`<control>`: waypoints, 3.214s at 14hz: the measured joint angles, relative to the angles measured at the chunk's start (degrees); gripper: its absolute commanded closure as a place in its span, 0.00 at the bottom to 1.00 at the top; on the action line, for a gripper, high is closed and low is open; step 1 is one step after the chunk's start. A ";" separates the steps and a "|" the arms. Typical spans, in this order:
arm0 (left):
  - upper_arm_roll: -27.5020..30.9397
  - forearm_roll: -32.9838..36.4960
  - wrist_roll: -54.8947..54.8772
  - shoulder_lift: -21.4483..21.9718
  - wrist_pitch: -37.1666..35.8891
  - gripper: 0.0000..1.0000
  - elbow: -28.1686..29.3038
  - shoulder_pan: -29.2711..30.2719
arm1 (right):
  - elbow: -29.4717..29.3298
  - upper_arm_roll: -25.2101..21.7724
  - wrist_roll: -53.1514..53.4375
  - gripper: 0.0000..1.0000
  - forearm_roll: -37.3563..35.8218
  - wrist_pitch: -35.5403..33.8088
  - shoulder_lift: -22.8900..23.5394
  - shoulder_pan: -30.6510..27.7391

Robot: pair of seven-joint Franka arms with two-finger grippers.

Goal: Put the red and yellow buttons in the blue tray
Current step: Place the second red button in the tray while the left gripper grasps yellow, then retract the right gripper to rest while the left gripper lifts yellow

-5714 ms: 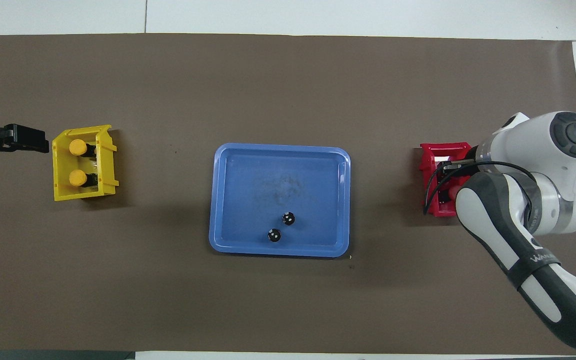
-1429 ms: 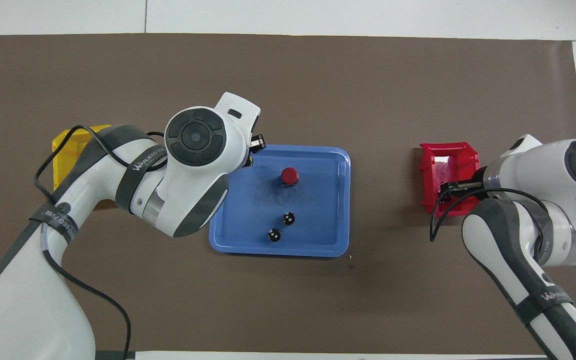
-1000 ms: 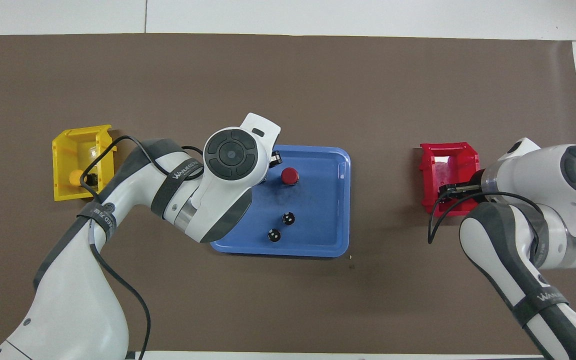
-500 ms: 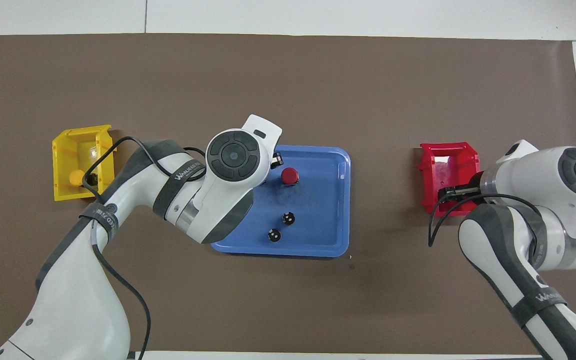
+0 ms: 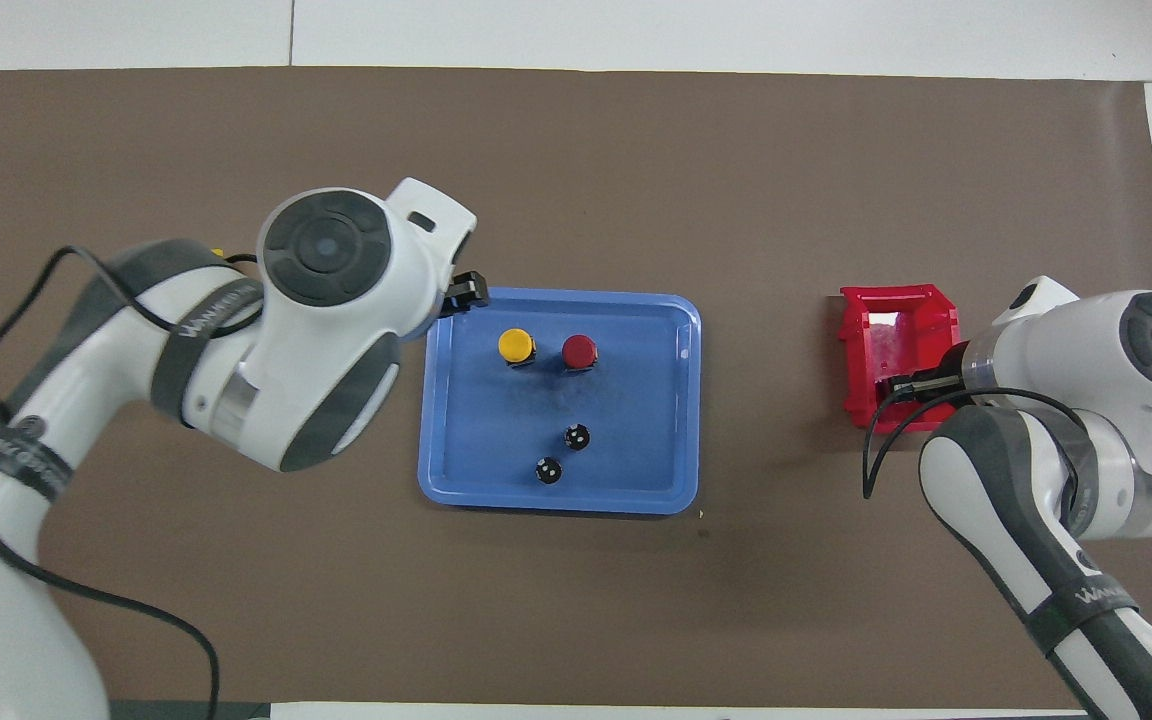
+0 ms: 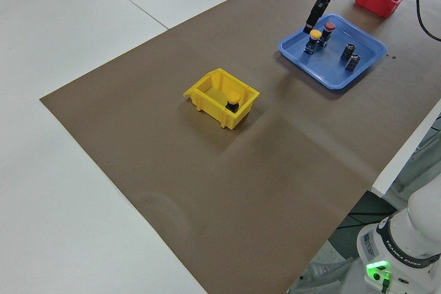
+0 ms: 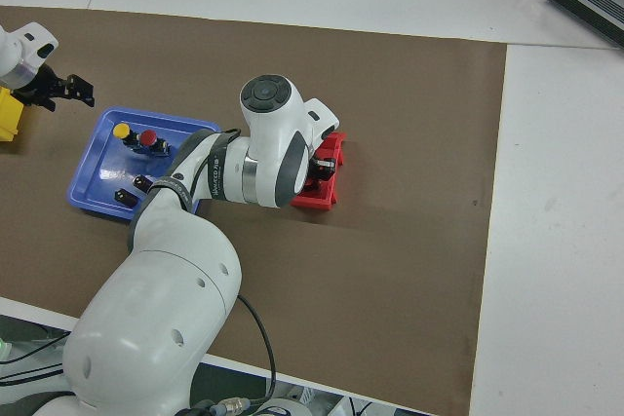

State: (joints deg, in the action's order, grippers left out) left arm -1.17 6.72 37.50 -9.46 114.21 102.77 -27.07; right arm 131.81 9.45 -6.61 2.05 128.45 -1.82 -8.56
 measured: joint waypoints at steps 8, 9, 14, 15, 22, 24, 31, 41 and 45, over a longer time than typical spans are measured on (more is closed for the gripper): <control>0.48 -7.42 -38.07 7.84 -11.82 0.00 -2.21 21.87 | -26.41 0.47 17.80 0.65 0.76 -16.46 7.52 11.66; 0.51 -8.49 -39.13 8.08 -9.52 0.01 -0.75 23.38 | -28.03 0.59 23.31 0.65 0.77 -14.90 9.04 15.39; 0.46 -9.34 -39.98 6.41 1.53 0.27 7.66 25.31 | -29.38 0.66 35.70 0.65 0.63 -7.60 15.52 25.05; 0.46 -9.34 -40.47 6.16 2.53 0.28 8.65 25.83 | -29.25 0.64 36.59 0.64 0.25 -6.43 17.15 26.08; 0.44 -9.34 -41.77 5.45 11.10 0.32 15.45 27.54 | -26.23 0.54 37.05 0.60 -0.23 -4.82 19.99 27.58; 0.46 -9.34 -41.80 5.46 11.80 0.33 16.64 28.00 | -25.23 0.54 37.58 0.55 -0.23 -4.34 19.94 27.79; 0.45 -9.34 -41.84 5.46 15.24 0.33 20.06 28.21 | -24.53 0.17 37.65 0.00 -1.81 -3.71 19.35 27.50; 0.46 -9.35 -41.84 5.54 17.01 0.99 21.86 28.23 | -45.01 -0.59 19.41 0.00 -3.84 -36.15 7.04 3.00; 0.50 -9.40 -41.78 5.45 17.58 0.99 20.86 28.95 | -48.76 -0.76 5.06 0.00 -3.85 -44.49 5.58 -5.25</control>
State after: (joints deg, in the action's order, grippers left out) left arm -0.67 -2.68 -4.28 -4.01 131.79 123.63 1.88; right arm 83.06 8.69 -1.54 -1.80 83.97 3.76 -13.81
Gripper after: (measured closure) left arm 0.617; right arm 0.000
